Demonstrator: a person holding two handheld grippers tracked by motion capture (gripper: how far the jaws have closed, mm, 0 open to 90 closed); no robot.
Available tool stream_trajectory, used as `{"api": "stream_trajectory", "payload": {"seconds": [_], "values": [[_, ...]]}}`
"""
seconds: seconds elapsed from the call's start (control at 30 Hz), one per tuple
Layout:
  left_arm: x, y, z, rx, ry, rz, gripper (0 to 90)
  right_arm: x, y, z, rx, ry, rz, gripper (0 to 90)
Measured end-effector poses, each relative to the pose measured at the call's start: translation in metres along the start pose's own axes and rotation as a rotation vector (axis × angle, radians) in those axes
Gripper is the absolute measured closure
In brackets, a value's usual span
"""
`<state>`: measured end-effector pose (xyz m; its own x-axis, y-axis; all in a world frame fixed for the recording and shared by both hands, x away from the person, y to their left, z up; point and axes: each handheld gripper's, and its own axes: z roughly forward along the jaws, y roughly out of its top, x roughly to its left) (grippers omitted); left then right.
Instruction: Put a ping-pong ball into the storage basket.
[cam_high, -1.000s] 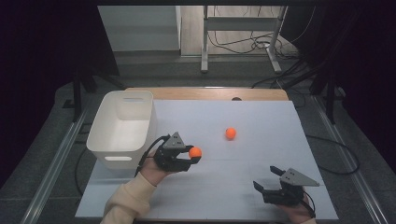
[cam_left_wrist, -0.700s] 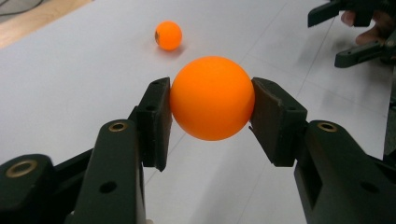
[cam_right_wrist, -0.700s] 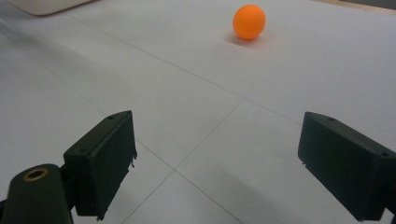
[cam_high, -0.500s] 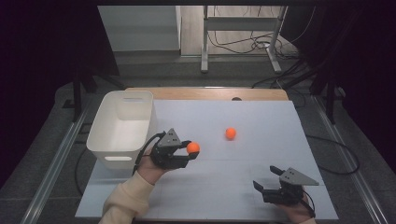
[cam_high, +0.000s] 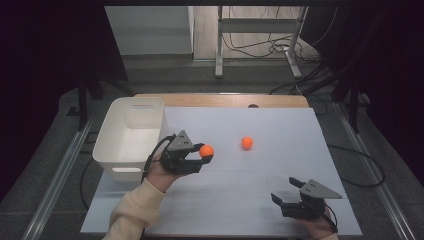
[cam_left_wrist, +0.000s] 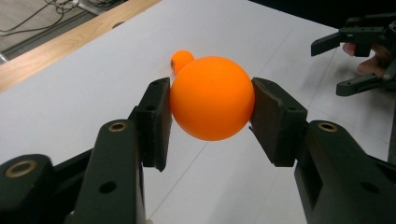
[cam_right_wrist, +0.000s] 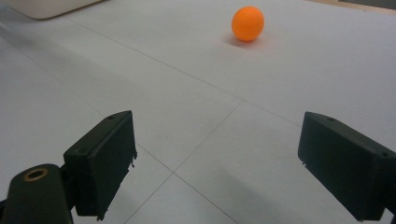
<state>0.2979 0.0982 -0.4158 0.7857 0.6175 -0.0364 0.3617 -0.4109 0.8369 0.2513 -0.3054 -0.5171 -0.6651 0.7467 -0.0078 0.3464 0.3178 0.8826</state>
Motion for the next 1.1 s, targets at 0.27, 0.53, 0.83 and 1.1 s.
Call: {"api": "stream_trajectory", "payload": {"seconds": [0.27, 0.53, 0.83, 1.1], "values": [[0.008, 0.003, -0.006, -0.014, 0.017, -0.017, 50.6, 0.0, 0.0, 0.0, 0.002, -0.003, 0.0, 11.6], [0.015, 0.007, -0.016, -0.03, 0.029, -0.032, 50.6, 0.0, 0.0, 0.0, 0.005, -0.005, -0.001, 11.6], [0.025, 0.013, -0.026, -0.047, 0.052, -0.048, 50.6, 0.0, 0.0, 0.001, 0.004, -0.004, 0.001, 11.6], [0.036, 0.015, -0.034, -0.067, 0.075, -0.075, 50.6, 0.0, 0.0, 0.0, 0.005, -0.005, -0.001, 11.6]]}}
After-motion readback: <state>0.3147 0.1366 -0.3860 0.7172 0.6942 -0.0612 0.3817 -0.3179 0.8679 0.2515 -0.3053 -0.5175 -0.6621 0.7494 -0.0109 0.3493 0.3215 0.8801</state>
